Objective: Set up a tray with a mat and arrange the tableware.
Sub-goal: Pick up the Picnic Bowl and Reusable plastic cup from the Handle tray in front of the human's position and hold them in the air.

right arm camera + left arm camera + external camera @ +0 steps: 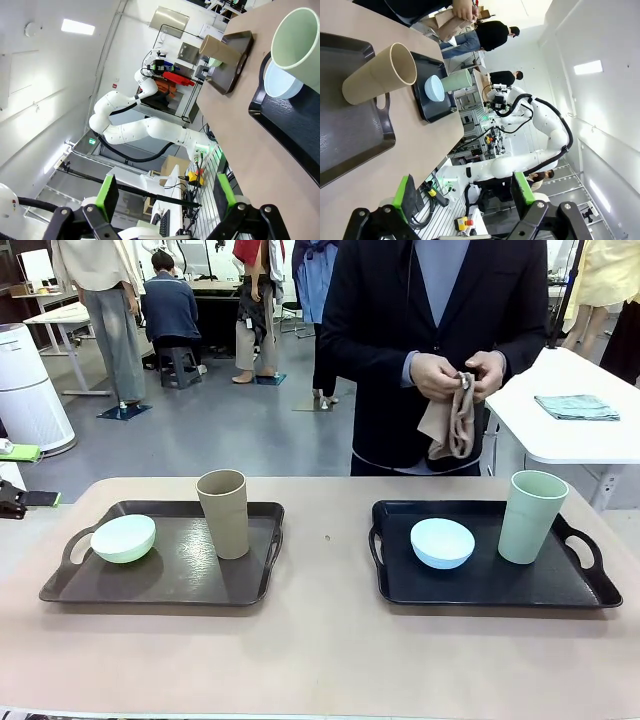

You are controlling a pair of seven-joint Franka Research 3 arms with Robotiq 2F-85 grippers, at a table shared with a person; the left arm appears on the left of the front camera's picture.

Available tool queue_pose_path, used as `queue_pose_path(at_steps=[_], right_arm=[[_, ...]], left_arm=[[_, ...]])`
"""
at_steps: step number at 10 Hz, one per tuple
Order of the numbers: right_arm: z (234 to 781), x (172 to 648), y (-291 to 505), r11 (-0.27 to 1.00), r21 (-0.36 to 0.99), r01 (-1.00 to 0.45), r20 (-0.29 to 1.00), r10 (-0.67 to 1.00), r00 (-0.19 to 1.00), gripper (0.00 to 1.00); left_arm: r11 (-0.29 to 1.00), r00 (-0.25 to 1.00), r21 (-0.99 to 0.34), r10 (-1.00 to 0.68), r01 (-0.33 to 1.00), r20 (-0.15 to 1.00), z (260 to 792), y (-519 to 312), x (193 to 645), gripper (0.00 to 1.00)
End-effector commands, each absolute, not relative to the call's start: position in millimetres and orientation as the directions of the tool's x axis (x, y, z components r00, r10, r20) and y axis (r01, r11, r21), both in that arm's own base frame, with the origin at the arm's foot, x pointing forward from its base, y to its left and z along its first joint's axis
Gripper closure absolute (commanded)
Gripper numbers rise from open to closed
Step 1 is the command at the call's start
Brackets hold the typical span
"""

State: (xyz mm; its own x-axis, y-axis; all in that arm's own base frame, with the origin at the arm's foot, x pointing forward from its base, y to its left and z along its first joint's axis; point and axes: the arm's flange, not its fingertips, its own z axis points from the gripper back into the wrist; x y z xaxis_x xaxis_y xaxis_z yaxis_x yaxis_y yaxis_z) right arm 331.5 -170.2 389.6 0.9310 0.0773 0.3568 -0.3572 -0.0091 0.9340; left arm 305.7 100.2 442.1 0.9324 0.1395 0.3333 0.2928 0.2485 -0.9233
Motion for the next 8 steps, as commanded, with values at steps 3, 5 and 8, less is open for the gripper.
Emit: queue_pose_path(at_steps=[3, 5, 8], right_arm=[[387.1, 327.7, -168.7, 0.004, 0.935, -0.354, 0.353, 0.078, 0.933, 0.0], [387.1, 327.7, -168.7, 0.004, 0.935, -0.354, 0.353, 0.078, 0.933, 0.0], [387.1, 327.7, -168.7, 0.004, 0.935, -0.354, 0.353, 0.078, 0.933, 0.0]], left_arm=[[0.238, 0.926, -0.922, 0.151, 0.305, 0.346, 444.7, 100.1, 305.2, 0.0], [0.238, 0.926, -0.922, 0.151, 0.305, 0.346, 444.7, 100.1, 305.2, 0.0], [0.238, 0.926, -0.922, 0.151, 0.305, 0.346, 444.7, 100.1, 305.2, 0.0]])
